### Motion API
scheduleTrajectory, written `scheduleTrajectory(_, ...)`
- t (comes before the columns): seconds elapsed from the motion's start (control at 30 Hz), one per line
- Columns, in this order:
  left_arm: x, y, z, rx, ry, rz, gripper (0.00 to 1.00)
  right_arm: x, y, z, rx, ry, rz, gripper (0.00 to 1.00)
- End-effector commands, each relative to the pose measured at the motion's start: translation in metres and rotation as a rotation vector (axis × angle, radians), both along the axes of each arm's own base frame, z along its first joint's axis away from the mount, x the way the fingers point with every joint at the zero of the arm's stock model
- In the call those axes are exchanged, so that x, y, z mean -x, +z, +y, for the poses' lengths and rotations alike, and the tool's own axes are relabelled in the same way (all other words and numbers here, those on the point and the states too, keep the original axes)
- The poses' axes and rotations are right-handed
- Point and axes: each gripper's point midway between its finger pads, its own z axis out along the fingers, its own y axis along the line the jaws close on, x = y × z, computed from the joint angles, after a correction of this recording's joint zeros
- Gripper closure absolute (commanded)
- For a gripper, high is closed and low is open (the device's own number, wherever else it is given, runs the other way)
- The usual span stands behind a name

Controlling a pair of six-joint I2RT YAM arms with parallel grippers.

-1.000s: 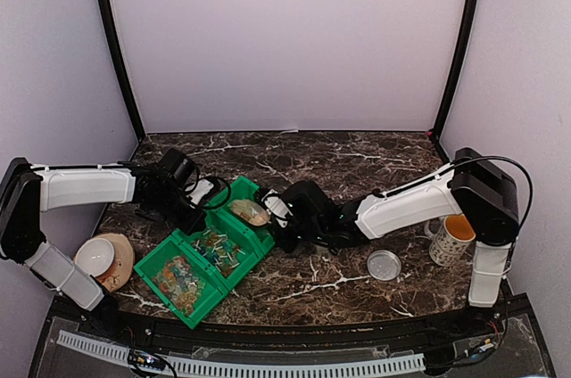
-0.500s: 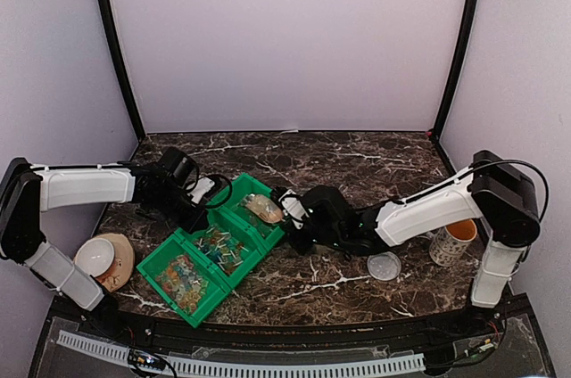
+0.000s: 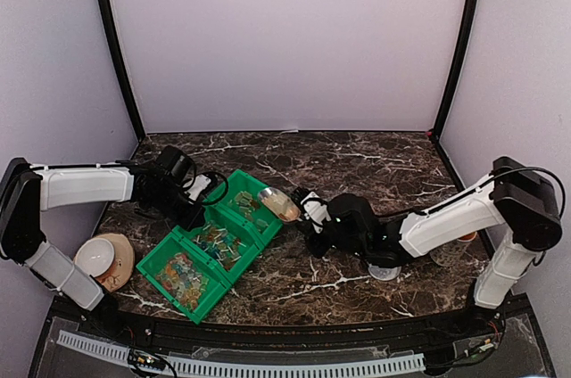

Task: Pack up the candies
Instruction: Scoop the fake candies from the plate, then place the fake candies in the packing box.

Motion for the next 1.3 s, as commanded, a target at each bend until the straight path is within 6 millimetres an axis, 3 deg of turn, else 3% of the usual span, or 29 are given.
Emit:
scheduleTrajectory(0.0, -0.02, 0.034, -0.011, 0.081, 0.023, -0.103, 1.0, -0.009, 0.066, -0.015, -0.148, -0.068, -0.152, 1.0)
scheduleTrajectory(0.37, -0.024, 0.038, -0.004, 0.053, 0.06, -0.115, 1.0, -0.002, 0.094, -0.074, -0.063, -0.191, -0.168, 1.0)
scheduleTrajectory(0.67, -0.023, 0.042, -0.005, 0.063, 0.061, -0.124, 1.0, 0.015, 0.087, -0.121, 0.0, -0.304, -0.031, 1.0)
scheduleTrajectory(1.27, -0.023, 0.045, -0.005, 0.069, 0.063, -0.13, 1.0, 0.068, 0.059, -0.138, 0.228, -0.32, 0.137, 1.0)
